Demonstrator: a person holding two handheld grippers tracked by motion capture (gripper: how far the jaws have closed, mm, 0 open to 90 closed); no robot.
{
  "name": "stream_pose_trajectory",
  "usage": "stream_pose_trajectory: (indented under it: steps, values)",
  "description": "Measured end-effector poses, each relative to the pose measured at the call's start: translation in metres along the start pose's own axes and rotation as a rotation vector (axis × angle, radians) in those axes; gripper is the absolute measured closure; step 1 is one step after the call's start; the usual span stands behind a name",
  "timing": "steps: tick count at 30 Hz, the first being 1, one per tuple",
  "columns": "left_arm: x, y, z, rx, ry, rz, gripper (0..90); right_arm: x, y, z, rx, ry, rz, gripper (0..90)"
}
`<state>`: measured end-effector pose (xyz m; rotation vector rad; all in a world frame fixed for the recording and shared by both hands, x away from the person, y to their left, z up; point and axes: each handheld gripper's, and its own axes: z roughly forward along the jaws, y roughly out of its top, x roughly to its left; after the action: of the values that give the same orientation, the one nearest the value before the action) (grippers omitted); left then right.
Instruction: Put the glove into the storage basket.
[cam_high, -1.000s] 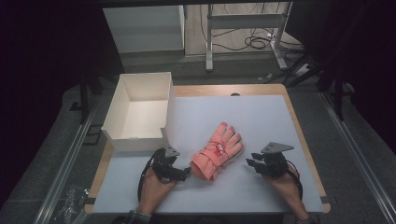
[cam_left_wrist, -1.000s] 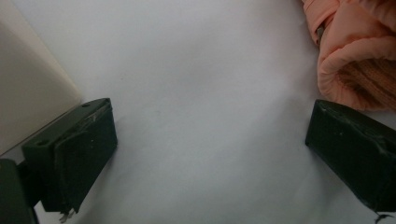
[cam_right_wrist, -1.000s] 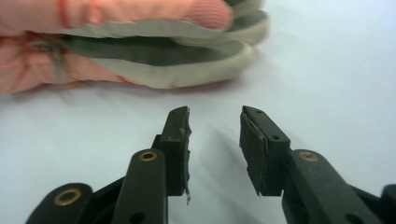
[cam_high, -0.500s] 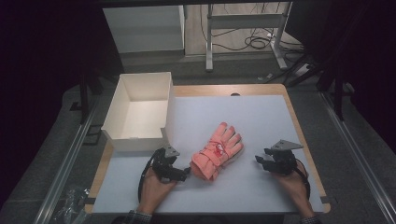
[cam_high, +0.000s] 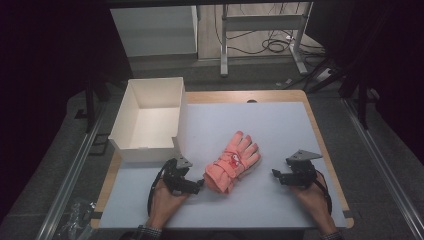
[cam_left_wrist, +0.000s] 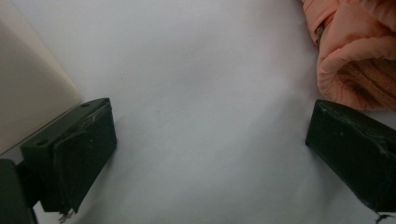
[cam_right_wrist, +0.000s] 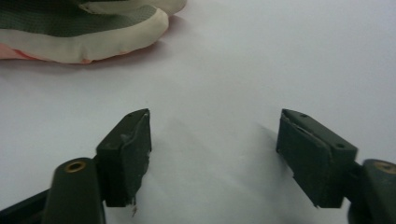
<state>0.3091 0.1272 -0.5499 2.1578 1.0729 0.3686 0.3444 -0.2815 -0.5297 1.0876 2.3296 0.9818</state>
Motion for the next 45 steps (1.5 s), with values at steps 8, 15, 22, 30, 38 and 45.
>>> stream_pose_trajectory:
  steps: [8, 15, 22, 30, 38, 45]
  values:
    - [0.000, 0.000, -0.006, 0.013, -0.008, 0.014, 3.3, 0.000, 0.000, 0.000, 0.002, -0.009, 0.005, 23.8]
    - [-0.006, -0.001, -0.018, 0.000, -0.037, 0.021, 2.9, 0.000, 0.000, 0.000, 0.001, -0.009, 0.005, 23.7]
    - [-0.015, -0.007, -0.032, -0.015, -0.079, 0.018, 2.8, 0.000, 0.000, 0.000, 0.000, -0.010, 0.005, 23.6]
    - [-0.032, -0.001, -0.044, -0.012, -0.131, 0.031, 1.4, 0.000, 0.000, 0.000, 0.000, -0.010, 0.005, 23.6]
    - [-0.041, 0.026, -0.051, -0.017, -0.150, 0.055, 0.0, 0.000, 0.000, 0.000, 0.000, -0.011, 0.005, 23.4]
    - [-0.049, 0.058, -0.041, -0.001, -0.168, 0.084, 0.0, 0.000, 0.000, 0.000, 0.000, -0.011, 0.005, 23.4]
